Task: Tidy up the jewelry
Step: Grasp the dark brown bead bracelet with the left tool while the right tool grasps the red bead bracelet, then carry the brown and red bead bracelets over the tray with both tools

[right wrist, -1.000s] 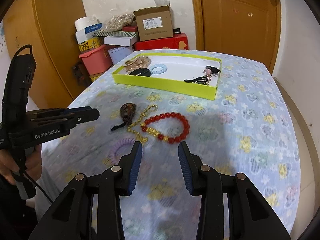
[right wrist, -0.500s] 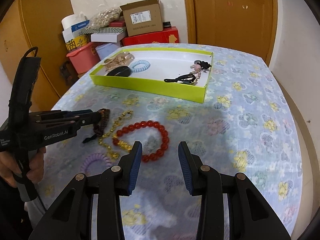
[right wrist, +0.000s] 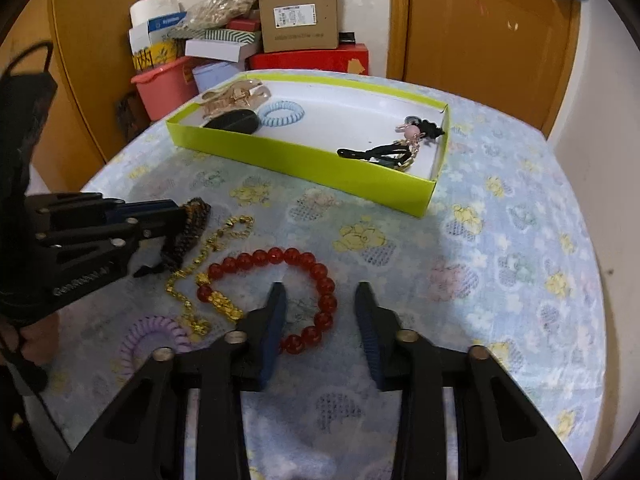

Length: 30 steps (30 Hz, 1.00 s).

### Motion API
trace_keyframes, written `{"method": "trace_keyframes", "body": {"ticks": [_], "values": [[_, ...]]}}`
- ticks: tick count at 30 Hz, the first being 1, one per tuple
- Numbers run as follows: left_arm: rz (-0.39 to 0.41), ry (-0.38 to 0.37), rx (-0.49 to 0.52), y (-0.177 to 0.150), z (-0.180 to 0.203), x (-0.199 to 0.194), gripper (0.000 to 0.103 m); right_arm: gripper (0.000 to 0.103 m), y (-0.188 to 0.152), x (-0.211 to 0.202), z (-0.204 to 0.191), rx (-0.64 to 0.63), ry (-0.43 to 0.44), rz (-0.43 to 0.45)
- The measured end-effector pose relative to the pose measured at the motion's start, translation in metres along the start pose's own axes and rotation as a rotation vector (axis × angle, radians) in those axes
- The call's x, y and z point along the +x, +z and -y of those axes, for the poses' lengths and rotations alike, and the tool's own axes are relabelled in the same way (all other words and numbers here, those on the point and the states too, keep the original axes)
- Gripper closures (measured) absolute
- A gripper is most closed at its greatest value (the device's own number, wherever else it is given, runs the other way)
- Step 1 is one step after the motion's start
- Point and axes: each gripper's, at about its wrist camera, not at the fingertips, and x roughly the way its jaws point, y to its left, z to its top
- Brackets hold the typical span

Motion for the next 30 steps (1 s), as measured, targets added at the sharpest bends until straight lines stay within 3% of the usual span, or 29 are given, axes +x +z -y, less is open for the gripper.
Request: {"method": "trace_keyframes", "body": {"ticks": [3, 7, 18, 30], "values": [[0.008, 0.012, 0.026, -0.001, 0.004, -0.001, 0.096, 0.093, -0.002, -0.002, 0.002, 0.013, 0.008, 0.0], [0.008, -0.026, -0.001, -0.004, 0.0, -0.005, 0.1, 0.094, -0.006, -0.009, 0.005, 0.043, 0.023, 0.009], [0.051, -0.039, -0.014, -0.014, -0.004, -0.038, 0.1, 0.093, -0.002, -0.049, 0.004, 0.054, 0.029, 0.089], [0.126, -0.048, -0.008, -0.002, -0.001, -0.08, 0.1, 0.093, 0.012, -0.091, -0.004, 0.015, 0.03, 0.172]]}}
